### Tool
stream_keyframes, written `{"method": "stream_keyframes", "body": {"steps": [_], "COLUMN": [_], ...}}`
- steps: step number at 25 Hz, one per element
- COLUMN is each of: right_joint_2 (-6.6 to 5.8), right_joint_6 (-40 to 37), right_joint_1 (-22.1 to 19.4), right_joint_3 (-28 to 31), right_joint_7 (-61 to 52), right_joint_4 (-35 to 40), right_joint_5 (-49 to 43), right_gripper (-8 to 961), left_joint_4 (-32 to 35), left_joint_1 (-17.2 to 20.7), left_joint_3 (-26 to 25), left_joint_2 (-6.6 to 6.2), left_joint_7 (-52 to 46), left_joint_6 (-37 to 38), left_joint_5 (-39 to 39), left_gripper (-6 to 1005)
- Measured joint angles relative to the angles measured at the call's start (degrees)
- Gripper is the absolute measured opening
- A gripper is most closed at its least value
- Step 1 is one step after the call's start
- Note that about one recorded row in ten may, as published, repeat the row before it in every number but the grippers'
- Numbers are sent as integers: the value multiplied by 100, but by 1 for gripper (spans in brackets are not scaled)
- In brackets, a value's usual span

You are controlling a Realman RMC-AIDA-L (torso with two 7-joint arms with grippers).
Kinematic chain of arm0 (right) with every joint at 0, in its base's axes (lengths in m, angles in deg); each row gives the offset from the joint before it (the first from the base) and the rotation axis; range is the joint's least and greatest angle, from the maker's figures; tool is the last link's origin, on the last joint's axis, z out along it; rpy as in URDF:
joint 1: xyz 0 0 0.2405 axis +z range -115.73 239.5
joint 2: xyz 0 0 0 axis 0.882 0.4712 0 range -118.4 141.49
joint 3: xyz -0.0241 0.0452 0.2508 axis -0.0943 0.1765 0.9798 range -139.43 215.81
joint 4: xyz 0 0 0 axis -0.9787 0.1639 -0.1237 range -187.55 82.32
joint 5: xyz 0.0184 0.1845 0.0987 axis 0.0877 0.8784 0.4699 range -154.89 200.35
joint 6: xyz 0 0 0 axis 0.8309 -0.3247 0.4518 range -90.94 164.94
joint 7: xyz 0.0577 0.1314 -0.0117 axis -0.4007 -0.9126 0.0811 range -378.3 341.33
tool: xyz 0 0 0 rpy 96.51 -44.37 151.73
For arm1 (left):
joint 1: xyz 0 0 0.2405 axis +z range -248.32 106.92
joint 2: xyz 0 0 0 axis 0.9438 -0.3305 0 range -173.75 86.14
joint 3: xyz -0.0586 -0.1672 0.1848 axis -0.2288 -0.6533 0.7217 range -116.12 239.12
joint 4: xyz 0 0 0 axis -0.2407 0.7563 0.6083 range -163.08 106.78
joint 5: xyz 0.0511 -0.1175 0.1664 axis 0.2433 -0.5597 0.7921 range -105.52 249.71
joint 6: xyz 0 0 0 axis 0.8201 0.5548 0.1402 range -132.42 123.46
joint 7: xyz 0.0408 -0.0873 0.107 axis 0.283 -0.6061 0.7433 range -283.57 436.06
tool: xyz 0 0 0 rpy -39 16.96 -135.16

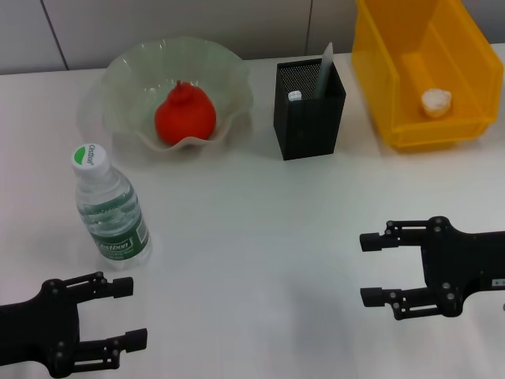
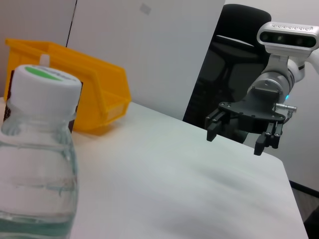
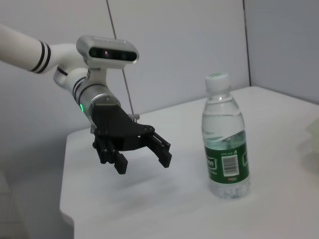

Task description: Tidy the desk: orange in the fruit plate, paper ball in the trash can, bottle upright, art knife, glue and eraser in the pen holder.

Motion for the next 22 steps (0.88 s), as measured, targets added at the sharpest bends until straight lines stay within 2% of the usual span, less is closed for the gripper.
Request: {"method": "stream_keyframes", "body": {"steps": [7, 22], "right_joint_2": [-47, 26], "right_joint_6": [67, 165], "right_joint_1": [99, 151], "right_joint_3": [24, 31], "right_joint_7": [186, 207], "right_joint_4": [-282, -298], "right_joint_5": [-34, -81], "right_gripper": [738, 738], "left_joint_4": [13, 18], "left_joint_1": [-41, -50], "left_joint_3": [31, 35], "left_joint_2": [1, 2], "left_joint_7": [4, -9], "left_joint_6": [-20, -59], "left_joint_5": [0, -2], "left_gripper": [797, 797]}}
